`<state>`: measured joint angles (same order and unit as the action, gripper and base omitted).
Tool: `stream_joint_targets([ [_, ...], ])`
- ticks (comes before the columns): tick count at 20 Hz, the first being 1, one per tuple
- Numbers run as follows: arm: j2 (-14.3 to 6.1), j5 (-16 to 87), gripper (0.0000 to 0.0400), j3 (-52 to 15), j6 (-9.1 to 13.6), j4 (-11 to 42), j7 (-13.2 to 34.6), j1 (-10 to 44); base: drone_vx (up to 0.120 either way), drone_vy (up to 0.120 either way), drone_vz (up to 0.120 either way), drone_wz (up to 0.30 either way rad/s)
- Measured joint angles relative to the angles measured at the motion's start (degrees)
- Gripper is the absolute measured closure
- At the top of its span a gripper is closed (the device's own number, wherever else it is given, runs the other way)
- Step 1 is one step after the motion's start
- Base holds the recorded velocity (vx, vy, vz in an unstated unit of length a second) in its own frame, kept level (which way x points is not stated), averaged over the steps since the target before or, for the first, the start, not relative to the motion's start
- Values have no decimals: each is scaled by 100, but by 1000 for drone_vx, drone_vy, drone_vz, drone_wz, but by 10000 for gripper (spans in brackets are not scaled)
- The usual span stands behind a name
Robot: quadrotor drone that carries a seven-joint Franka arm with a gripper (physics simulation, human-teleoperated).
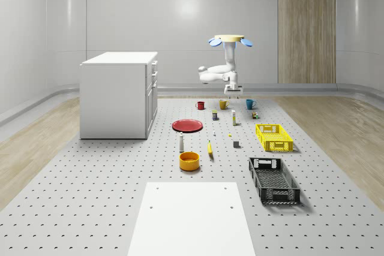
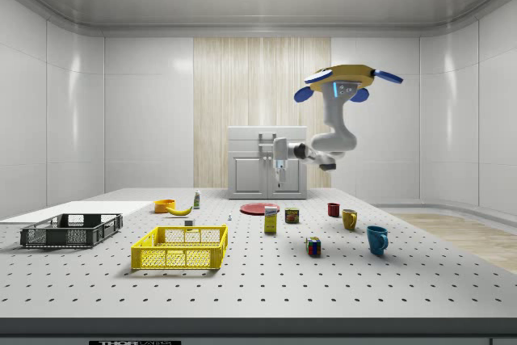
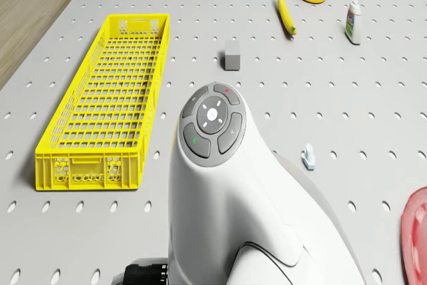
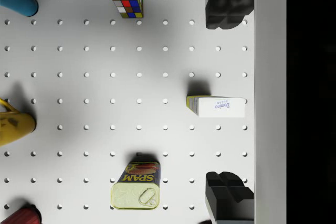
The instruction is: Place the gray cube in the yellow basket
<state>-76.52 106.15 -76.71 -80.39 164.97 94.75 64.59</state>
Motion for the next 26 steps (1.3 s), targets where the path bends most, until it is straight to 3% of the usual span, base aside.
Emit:
stream_joint_targets([
  [14,-254,-114,0,-52,-236,-14,57,64,120,0,0,0],
  [26,-442,-196,0,-88,-412,-23,97,110,120,0,-77,0],
])
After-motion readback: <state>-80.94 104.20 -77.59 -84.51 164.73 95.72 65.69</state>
